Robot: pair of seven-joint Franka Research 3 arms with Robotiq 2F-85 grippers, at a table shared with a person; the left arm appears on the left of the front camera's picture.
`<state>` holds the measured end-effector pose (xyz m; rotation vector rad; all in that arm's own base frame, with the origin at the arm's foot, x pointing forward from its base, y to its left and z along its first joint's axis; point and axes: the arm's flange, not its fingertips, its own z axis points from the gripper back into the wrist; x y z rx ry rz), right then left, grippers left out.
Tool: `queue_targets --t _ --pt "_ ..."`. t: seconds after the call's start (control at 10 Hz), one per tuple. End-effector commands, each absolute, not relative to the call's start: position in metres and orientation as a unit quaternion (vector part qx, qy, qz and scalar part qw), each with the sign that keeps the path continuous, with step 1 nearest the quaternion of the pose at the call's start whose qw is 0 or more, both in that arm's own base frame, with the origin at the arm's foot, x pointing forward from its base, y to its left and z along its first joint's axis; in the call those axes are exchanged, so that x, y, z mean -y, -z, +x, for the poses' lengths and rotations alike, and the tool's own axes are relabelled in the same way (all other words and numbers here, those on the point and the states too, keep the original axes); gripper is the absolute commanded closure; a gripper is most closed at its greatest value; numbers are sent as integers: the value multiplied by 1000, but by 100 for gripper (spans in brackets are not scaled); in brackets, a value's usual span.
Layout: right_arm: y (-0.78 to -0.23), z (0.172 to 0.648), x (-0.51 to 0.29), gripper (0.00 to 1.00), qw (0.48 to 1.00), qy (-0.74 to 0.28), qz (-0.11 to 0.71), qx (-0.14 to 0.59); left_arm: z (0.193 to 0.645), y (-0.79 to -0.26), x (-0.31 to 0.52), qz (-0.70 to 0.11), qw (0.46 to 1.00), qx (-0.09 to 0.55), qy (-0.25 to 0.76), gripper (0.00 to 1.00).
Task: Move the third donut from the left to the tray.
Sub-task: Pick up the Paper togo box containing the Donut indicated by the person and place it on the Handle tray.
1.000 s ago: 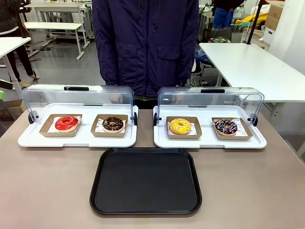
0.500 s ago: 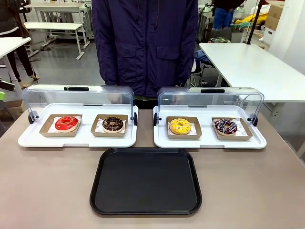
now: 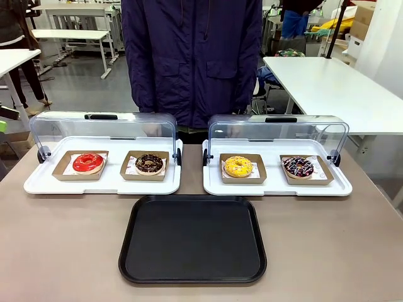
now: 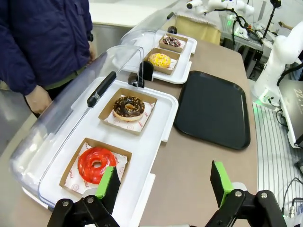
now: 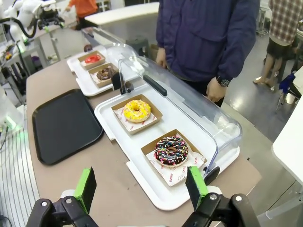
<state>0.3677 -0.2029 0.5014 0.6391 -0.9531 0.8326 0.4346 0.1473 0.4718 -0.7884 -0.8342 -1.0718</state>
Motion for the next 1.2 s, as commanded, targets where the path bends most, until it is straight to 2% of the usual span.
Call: queue_targets --t 0.0,1.1 --pt "-502 370 203 0 749 -386 296 451 434 -475 -148 -353 710 367 486 0" --pt "-502 370 203 0 749 -386 296 451 434 -475 -148 -353 710 367 486 0"
